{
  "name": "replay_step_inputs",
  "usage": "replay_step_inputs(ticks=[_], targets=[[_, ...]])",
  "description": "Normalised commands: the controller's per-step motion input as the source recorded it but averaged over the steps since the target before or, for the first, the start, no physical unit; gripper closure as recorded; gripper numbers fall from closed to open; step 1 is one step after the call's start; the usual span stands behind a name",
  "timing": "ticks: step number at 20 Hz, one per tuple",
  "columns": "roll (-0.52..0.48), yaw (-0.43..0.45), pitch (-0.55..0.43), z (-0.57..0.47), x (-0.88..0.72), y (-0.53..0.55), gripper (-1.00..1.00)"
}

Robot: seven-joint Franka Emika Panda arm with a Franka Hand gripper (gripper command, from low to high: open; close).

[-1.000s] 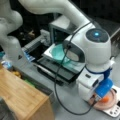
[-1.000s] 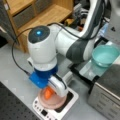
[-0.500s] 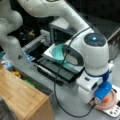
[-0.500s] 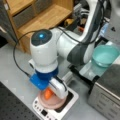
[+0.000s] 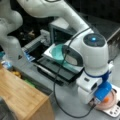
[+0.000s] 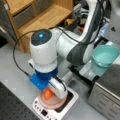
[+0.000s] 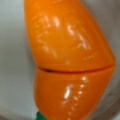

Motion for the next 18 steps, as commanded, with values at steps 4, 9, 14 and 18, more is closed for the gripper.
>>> replay_step_inputs(ticks=[4, 9, 14, 18], targets=[[-0.179, 0.148, -0.116, -0.15, -0.06, -0.01, -1.00], [-0.185, 0.148, -0.109, -0.11, -0.07, 0.02, -1.00], [-0.196, 0.143, -0.110, -0.09, -0.06, 0.04, -1.00], [-0.202, 0.136, -0.111, -0.11, -0.05, 0.07, -1.00]])
